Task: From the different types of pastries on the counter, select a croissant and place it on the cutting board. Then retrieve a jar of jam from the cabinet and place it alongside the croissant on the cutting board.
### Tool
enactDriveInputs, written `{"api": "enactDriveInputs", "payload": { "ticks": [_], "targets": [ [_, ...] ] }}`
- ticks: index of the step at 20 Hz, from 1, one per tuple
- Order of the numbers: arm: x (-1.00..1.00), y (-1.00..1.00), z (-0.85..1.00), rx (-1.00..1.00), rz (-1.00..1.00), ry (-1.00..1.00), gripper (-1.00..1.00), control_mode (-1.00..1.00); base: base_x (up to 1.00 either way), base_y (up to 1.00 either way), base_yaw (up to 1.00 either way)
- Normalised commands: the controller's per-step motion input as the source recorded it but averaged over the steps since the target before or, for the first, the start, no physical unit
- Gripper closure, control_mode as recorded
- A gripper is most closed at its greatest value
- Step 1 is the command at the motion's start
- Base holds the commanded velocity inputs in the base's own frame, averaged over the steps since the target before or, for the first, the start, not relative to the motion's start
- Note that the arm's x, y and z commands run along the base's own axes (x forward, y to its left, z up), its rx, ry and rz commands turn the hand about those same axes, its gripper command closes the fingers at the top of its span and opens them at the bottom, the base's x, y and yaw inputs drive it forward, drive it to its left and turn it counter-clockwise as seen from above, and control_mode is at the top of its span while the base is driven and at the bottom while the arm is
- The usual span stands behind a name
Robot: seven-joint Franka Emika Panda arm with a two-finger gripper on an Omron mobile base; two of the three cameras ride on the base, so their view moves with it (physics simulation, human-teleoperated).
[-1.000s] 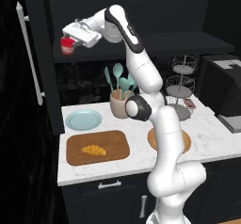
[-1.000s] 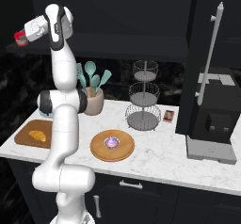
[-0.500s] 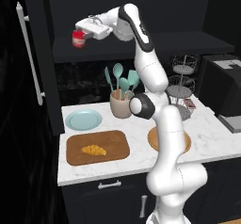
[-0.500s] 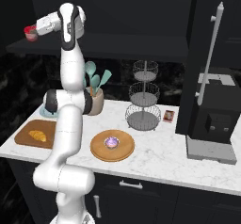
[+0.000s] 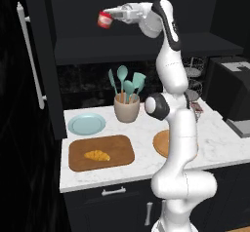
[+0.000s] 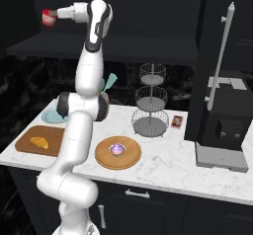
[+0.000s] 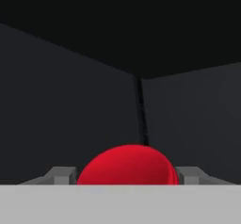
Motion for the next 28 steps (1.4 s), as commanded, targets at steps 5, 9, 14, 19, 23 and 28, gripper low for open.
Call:
{"api": "enactDriveInputs", "payload": {
  "ticks": [5,9,14,19,23,28],
  "targets": [
    [-1.00,-0.25,-0.19,0.05,-0.21,-0.23,1.00,-1.00,0.00,0.00,0.00],
    [-1.00,-0.09,-0.54,0.00,-0.18,-0.23,1.00,-1.00,0.00,0.00,0.00],
    [-1.00,0.00,-0.74,0.07,-0.17,0.14,1.00,-1.00,0.00,0.00,0.00],
    [-1.00,-0.01,-0.86,0.15,-0.20,0.37,1.00,-1.00,0.00,0.00,0.00],
    [-1.00,0.00,-0.91,0.10,-0.23,0.30,1.00,-1.00,0.00,0.00,0.00],
    [-1.00,0.00,-1.00,0.03,-0.23,0.12,1.00,-1.00,0.00,0.00,0.00]
  ]
}}
